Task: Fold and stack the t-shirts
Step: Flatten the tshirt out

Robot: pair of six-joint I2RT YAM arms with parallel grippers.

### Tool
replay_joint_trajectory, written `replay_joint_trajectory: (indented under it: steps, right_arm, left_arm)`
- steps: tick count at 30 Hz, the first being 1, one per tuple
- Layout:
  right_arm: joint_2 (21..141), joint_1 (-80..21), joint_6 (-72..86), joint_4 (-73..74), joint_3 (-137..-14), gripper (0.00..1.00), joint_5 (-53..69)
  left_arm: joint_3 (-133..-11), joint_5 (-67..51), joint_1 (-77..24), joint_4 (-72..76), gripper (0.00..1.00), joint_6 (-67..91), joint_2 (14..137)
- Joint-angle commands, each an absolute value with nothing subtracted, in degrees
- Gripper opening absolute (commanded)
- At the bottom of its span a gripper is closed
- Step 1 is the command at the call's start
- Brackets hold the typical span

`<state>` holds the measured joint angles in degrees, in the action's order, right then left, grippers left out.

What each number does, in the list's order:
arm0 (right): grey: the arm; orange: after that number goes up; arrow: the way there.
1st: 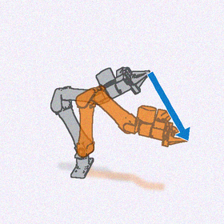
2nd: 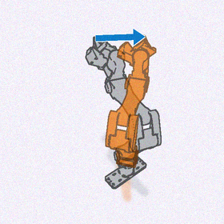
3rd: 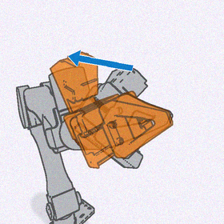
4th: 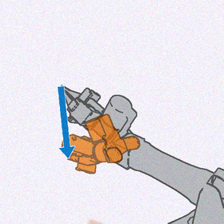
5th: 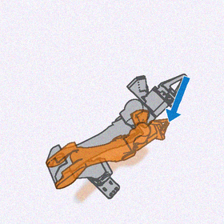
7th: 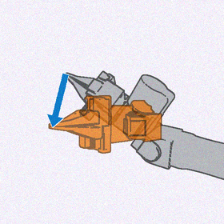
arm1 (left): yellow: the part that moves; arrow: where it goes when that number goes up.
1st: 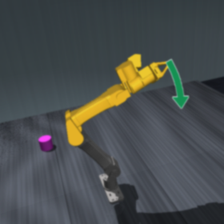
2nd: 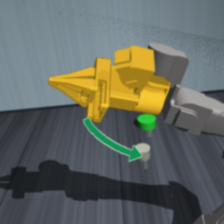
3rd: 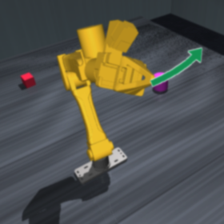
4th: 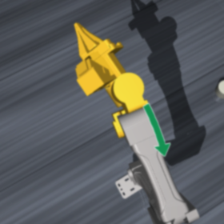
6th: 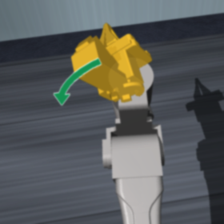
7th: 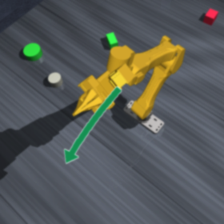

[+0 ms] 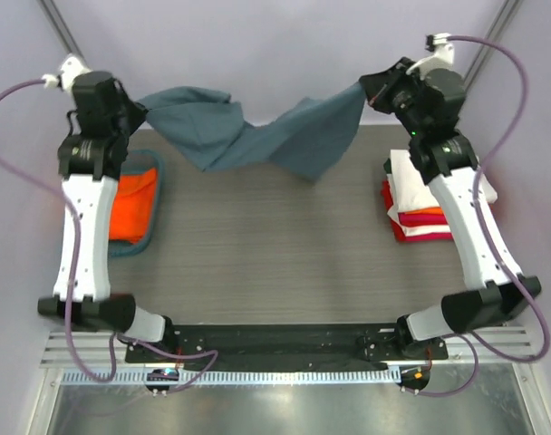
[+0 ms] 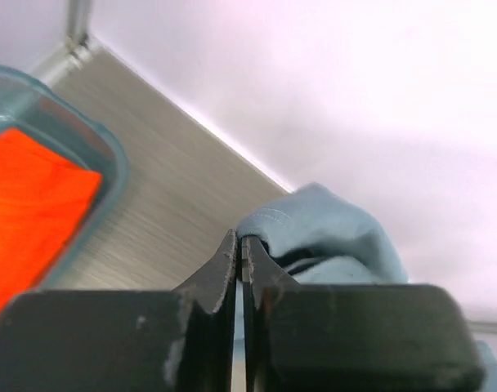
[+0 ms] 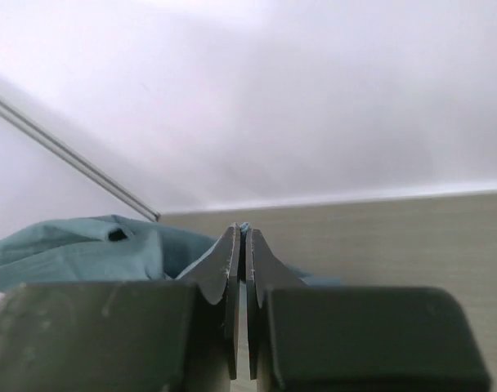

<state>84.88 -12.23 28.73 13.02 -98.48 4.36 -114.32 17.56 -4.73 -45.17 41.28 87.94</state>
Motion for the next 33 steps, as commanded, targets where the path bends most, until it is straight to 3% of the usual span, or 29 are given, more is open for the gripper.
replay_joint_trajectory:
  steps: [1, 3, 4, 7, 10, 16, 24, 27, 29, 30, 31, 33]
  right_arm:
    - [75.43, -12.04, 25.67, 12.22, -94.97, 0.01, 2.64]
    - [68.6, -12.04, 26.01, 10.02, -88.98, 0.01, 1.85]
    - [66.12, -12.04, 26.54, 9.58, -82.51, 0.01, 1.58]
    - [58.31, -12.04, 28.3, 9.4, -69.24, 0.01, 2.02]
    - [51.54, -12.04, 30.58, 9.93, -57.1, 0.01, 3.94]
    - [42.2, -12.13, 37.17, 11.69, -38.27, 0.01, 10.19]
    - [35.51, -12.13, 37.97, 14.15, -31.2, 0.01, 7.04]
    - [36.91, -12.13, 36.92, 14.24, -31.38, 0.01, 6.51]
    - [38.49, -12.13, 36.39, 14.06, -31.9, 0.01, 6.24]
    - [38.93, -12.13, 36.21, 14.15, -32.08, 0.01, 5.98]
    - [39.72, -12.13, 36.04, 14.06, -32.43, 0.01, 5.8]
    - [40.25, -12.13, 35.51, 14.06, -32.69, 0.01, 5.71]
  left_arm:
    - [-104.03, 18.63, -3.25, -39.43, 0.05, 40.25, 75.62]
    - [-88.22, 17.06, -3.25, -34.39, 0.12, 41.3, 66.24]
    - [-83.11, 16.18, -3.25, -30.19, 0.41, 42.79, 63.22]
    - [-66.83, 12.14, -3.25, -27.86, 0.86, 43.51, 56.87]
    - [-60.93, 7.76, -3.25, -31.88, 0.94, 43.24, 56.68]
    - [-57.49, -3.86, -4.47, -33.84, 0.94, 42.18, 60.55]
    - [-61.69, 3.07, -11.59, -33.75, 0.87, 40.7, 70.39]
    - [-67.64, 4.65, -13.79, -34.71, 0.82, 39.11, 78.01]
    - [-71.08, 5.45, -14.85, -36.38, 0.75, 38.58, 81.98]
    - [-73.71, 5.88, -15.2, -36.73, 0.64, 38.67, 85.74]
    - [-74.87, 6.67, -15.73, -36.91, 0.6, 38.76, 87.35]
    - [-76.28, 7.29, -15.99, -36.04, 0.59, 39.64, 91.64]
